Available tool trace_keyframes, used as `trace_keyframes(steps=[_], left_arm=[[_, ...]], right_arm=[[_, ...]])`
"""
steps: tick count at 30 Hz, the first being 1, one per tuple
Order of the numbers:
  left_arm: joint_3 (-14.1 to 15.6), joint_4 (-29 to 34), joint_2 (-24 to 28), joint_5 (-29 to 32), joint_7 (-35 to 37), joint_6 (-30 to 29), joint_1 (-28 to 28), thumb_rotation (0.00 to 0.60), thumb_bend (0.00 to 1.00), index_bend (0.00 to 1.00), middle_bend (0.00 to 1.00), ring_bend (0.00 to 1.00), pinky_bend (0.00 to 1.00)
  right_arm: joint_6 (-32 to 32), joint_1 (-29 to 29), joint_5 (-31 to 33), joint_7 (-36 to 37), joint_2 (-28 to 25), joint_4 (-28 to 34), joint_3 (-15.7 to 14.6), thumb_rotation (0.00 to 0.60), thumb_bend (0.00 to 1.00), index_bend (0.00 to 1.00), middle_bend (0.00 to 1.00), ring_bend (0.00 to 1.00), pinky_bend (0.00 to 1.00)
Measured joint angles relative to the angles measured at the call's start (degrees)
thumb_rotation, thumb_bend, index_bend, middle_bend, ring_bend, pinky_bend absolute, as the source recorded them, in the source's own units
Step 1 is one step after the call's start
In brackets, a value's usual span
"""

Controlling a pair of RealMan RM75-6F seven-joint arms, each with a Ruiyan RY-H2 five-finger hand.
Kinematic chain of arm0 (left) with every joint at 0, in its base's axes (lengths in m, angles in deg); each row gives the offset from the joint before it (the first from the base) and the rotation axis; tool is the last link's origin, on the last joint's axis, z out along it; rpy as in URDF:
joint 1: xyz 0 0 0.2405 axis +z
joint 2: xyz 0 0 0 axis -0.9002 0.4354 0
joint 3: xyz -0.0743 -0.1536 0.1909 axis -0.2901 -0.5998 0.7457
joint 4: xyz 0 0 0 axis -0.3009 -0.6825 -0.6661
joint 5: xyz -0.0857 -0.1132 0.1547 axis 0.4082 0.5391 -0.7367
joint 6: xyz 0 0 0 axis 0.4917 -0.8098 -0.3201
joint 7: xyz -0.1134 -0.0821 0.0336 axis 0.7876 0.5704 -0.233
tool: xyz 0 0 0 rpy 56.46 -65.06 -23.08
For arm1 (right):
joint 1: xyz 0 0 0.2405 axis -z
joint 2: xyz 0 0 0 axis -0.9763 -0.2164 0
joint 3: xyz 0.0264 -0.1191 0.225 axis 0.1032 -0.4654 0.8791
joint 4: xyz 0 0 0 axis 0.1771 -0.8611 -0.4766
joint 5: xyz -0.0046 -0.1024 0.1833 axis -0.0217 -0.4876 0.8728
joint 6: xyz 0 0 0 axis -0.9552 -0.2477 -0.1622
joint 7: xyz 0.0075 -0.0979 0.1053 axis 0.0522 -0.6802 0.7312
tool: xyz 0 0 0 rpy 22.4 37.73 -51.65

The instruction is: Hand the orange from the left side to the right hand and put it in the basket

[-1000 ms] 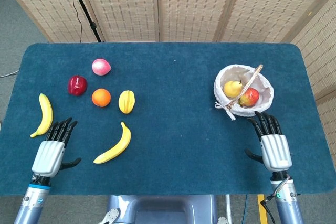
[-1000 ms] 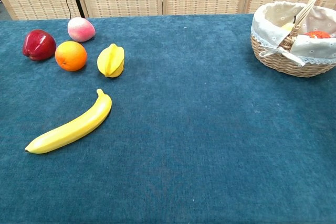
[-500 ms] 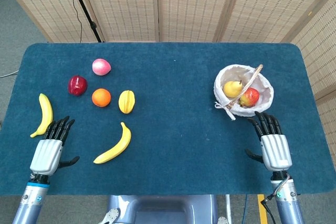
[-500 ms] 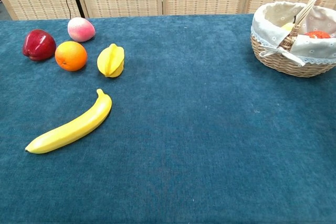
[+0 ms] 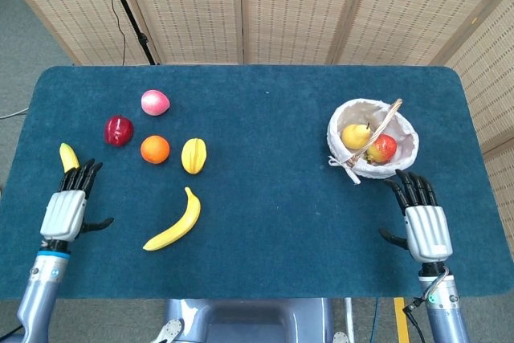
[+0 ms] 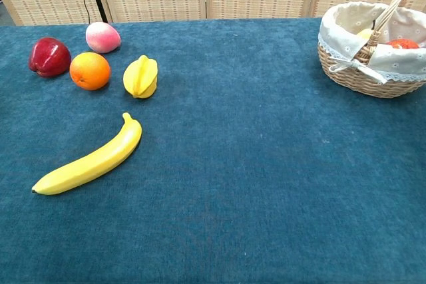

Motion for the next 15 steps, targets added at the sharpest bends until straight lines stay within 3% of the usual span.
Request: trace_keyframes(steps=[8,15], left_arm=[[-4.42,-14.43,-4.95,3.27,6.43,11.28,-9.24,0.600,0.00,0.01,0.00,0.00,0.01],[-6.39,-23.60,-10.08,5.34,9.22,16.68,-15.05,0.600,0.00,0.05,0.00,0.00,0.01]], right_arm=[[-0.24,0.20,0.26,0.76,-0.41,0.00,0.24,0.600,0.00,0.19,0.09,0.08,0.08],[-0.37,0.30,0.25,1.08,-0.61,0.04,0.30,0.600,0.00,0.19,0.09,0.08,0.08]])
